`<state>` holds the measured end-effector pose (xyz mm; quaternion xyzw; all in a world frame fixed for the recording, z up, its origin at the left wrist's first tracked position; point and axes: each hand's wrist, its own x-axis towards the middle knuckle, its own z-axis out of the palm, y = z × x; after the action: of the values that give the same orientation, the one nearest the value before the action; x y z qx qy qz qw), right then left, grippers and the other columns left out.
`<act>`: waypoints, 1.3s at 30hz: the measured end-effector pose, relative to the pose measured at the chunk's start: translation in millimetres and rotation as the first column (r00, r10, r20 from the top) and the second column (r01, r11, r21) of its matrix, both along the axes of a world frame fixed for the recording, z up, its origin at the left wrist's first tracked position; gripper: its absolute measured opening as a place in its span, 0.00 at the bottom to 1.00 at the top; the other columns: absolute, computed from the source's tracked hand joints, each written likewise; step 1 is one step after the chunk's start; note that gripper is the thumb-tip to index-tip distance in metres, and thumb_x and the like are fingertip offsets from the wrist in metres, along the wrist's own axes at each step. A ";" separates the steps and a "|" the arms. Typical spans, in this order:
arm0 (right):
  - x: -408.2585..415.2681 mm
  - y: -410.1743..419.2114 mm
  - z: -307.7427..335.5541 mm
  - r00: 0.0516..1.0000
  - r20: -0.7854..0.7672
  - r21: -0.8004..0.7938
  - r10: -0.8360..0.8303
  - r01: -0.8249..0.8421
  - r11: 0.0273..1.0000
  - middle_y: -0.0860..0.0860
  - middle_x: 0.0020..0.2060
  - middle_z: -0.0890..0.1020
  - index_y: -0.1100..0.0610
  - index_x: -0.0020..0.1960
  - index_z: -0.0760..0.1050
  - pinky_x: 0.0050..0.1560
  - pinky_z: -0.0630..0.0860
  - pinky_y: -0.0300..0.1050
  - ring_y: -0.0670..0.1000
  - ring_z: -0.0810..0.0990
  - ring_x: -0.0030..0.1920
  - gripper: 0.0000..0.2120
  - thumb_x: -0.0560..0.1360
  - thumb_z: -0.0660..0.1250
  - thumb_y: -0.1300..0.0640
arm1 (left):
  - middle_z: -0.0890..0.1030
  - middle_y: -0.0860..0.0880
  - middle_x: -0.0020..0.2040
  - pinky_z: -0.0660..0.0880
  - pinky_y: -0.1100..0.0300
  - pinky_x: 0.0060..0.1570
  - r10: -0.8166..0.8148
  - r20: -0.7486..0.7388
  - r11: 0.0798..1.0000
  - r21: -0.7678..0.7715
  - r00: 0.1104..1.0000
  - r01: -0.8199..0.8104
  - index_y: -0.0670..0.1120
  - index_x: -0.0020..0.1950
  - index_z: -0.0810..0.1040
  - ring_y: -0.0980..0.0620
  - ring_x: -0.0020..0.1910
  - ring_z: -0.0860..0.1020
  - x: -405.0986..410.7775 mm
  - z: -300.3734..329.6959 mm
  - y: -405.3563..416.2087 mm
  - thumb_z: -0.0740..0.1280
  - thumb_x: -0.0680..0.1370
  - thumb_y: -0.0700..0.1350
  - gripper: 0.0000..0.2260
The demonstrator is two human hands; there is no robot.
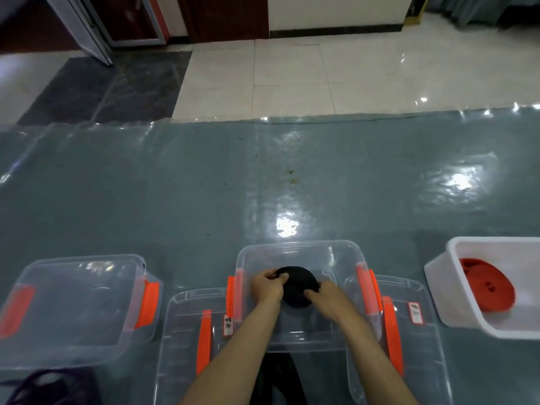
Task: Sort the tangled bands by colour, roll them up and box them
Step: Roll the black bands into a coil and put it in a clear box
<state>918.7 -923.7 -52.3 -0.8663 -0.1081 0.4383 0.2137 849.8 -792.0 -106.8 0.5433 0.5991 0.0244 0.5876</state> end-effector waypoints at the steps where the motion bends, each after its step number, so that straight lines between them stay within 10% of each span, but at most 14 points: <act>1: -1.1 -0.6 0.2 1.000 -0.002 0.001 0.002 -0.002 1.000 0.58 0.54 0.85 0.60 0.62 0.81 0.56 0.79 0.49 0.57 0.83 0.54 0.14 0.82 0.65 0.53 | 0.86 0.41 0.56 0.76 0.59 0.50 -0.017 -0.021 1.000 0.017 1.000 0.017 0.39 0.59 0.84 0.47 0.50 0.81 -0.3 1.4 0.0 0.77 0.77 0.36 0.12; 11: -38.1 -34.5 67.4 0.918 0.391 0.231 -0.061 -0.034 0.972 0.53 0.67 0.81 0.52 0.72 0.75 0.65 0.75 0.48 0.54 0.79 0.67 0.21 0.81 0.69 0.51 | 0.84 0.42 0.53 0.72 0.56 0.45 -0.574 -0.230 0.699 0.361 0.786 0.617 0.42 0.55 0.79 0.44 0.50 0.80 -27.9 79.6 -3.0 0.68 0.80 0.41 0.06; 18: -100.8 -92.7 103.3 0.771 0.616 0.391 -0.162 -0.121 0.912 0.46 0.57 0.84 0.51 0.61 0.81 0.58 0.75 0.43 0.48 0.81 0.57 0.10 0.81 0.68 0.56 | 0.83 0.48 0.49 0.78 0.48 0.42 -0.649 -0.308 0.198 0.815 0.696 0.545 0.45 0.57 0.81 0.45 0.45 0.81 -123.5 154.0 -31.7 0.66 0.83 0.43 0.06; 23: -147.5 -134.5 91.2 0.720 0.689 0.282 -0.080 -0.166 0.945 0.47 0.57 0.84 0.52 0.60 0.82 0.55 0.75 0.43 0.50 0.82 0.57 0.10 0.80 0.68 0.57 | 0.82 0.48 0.40 0.77 0.51 0.32 -0.585 -0.383 0.026 0.872 0.715 0.488 0.46 0.50 0.81 0.45 0.36 0.79 -197.4 148.2 -54.3 0.71 0.79 0.41 0.01; 34: -226.0 -186.1 15.7 0.914 0.298 -0.022 0.275 -0.281 0.959 0.49 0.69 0.78 0.49 0.73 0.73 0.65 0.75 0.46 0.53 0.79 0.67 0.22 0.80 0.69 0.46 | 0.82 0.43 0.63 0.76 0.52 0.59 -0.715 -0.608 0.241 0.249 0.345 0.938 0.46 0.65 0.77 0.42 0.62 0.81 -279.8 50.9 -107.5 0.60 0.86 0.53 0.15; 39: -254.8 -184.9 -5.9 0.908 0.251 0.012 0.335 -0.349 0.937 0.51 0.69 0.73 0.43 0.76 0.70 0.67 0.74 0.47 0.55 0.77 0.67 0.28 0.78 0.72 0.46 | 0.81 0.45 0.66 0.74 0.53 0.57 -0.718 -0.489 0.452 0.213 0.496 0.866 0.49 0.73 0.71 0.42 0.65 0.80 -301.9 20.3 -133.7 0.64 0.84 0.59 0.21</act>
<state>663.8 -1108.6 -58.2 -0.8750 -0.2959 0.3553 0.1433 547.9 -925.7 -86.5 0.8725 0.3360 -0.2155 0.2820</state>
